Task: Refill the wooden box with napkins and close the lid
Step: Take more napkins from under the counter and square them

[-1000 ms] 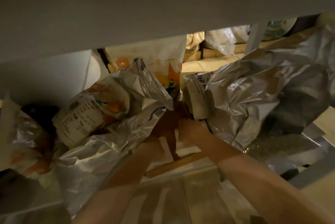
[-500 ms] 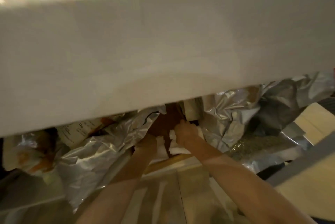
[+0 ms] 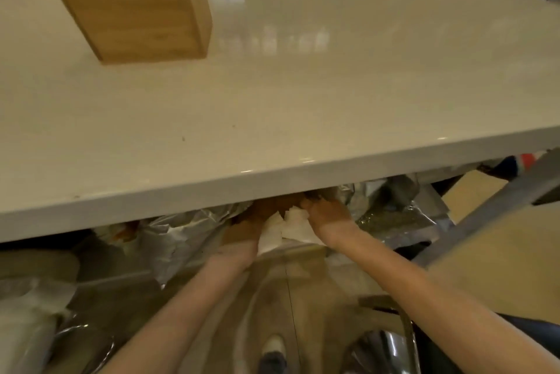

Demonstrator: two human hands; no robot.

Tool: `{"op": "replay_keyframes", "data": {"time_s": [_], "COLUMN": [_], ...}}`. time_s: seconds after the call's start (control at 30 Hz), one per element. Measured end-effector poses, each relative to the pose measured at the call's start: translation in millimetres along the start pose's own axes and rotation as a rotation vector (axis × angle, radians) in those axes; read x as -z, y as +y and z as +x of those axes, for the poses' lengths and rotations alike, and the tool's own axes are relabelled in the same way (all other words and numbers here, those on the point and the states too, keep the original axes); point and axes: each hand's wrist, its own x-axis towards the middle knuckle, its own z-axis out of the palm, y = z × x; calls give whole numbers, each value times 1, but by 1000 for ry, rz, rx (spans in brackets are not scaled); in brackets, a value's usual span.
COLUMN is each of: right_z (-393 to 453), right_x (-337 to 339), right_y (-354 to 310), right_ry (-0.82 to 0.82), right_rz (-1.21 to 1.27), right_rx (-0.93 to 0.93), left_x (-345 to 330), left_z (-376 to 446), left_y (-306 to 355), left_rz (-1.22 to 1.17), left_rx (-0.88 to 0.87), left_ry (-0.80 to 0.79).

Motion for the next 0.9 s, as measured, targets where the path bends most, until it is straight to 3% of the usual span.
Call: {"op": "replay_keyframes", "data": {"time_s": [0.37,0.53,0.7,0.9], "right_z": [-114,-125,-99,-36], "right_x": [179,251,303,318], "right_y": [-56,-83,-94,-95], "right_ry": [-196,-265,-189,-186], "right_rz": [94,212,319,294], "right_rx": [249,324,329,240], "left_x": [148,222,284,317], "left_z": [-146,-191,-188,-136], "left_y": [-7,-16,-34,-48], "left_rz": [-177,-217,-312,-384], "left_rx": [-239,-234,-232,-147], "left_ry": [-200,-270,-306,-298]}}
